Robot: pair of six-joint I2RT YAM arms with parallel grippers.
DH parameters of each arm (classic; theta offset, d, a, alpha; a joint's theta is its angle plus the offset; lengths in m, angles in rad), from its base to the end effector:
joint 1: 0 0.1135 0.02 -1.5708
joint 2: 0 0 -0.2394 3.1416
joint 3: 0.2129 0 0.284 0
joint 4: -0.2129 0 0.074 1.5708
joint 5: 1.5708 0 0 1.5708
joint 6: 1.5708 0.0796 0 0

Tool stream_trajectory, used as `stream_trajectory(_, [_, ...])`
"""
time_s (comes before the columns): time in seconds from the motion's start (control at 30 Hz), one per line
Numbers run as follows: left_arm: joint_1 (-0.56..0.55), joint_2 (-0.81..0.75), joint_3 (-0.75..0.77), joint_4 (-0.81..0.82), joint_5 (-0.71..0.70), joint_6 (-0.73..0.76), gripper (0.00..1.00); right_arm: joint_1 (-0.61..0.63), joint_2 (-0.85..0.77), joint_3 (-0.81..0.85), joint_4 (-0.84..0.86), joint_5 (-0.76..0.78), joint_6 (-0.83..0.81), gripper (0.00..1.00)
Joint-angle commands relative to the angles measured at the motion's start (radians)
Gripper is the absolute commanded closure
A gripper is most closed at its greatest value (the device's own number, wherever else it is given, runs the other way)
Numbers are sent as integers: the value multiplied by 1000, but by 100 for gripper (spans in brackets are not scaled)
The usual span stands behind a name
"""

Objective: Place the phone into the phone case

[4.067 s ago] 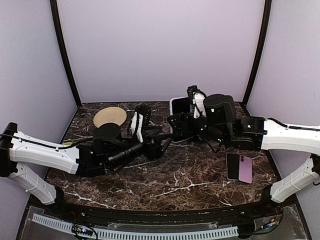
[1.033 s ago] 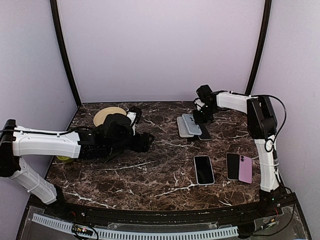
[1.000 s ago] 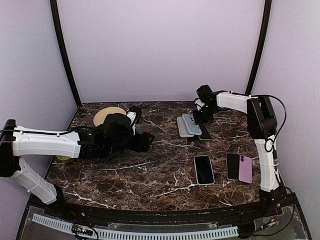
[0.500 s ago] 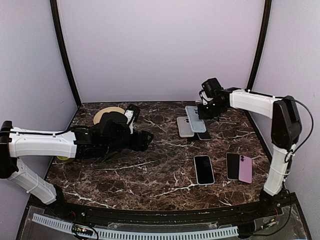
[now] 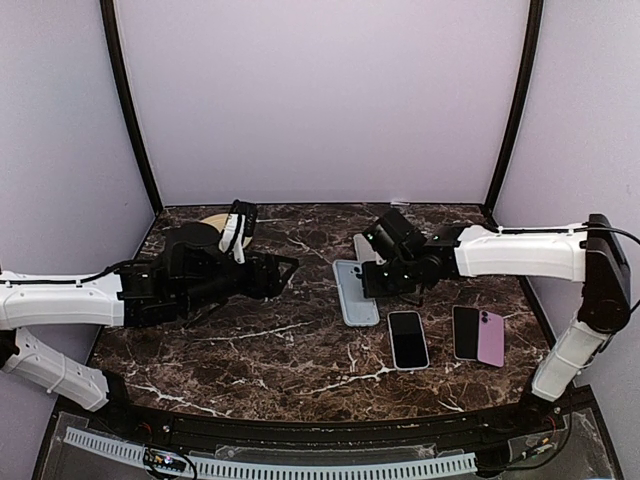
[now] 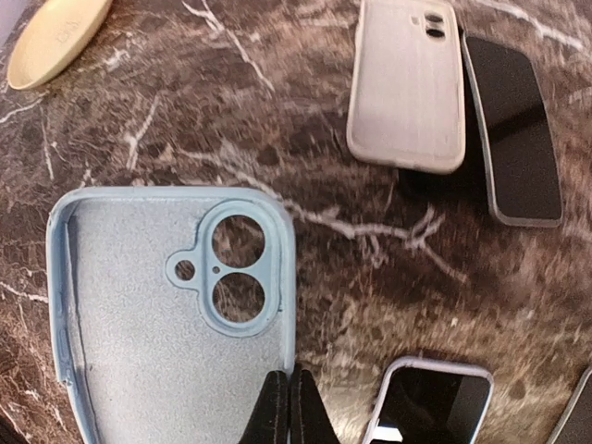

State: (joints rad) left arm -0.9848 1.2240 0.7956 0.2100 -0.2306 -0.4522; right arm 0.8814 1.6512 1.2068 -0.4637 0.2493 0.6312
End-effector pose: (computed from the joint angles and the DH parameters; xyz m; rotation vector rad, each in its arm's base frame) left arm 0.2164 -0.2932 0.2451 0.3213 1.8319 -0.8167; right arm 0.2751 0.3028 0.1678 -0.2027 2.4656 0.3582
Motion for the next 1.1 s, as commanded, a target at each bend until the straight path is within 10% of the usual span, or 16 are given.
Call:
stream_trajectory(0.0, [3,-20,-20,-94,-61,-63,23,83,-39,-72,-42,41,217,100])
stream_trajectory(1.07, [3,-46,-49,-106,-72,-65,23,215,171,-57,-208,182,334,100])
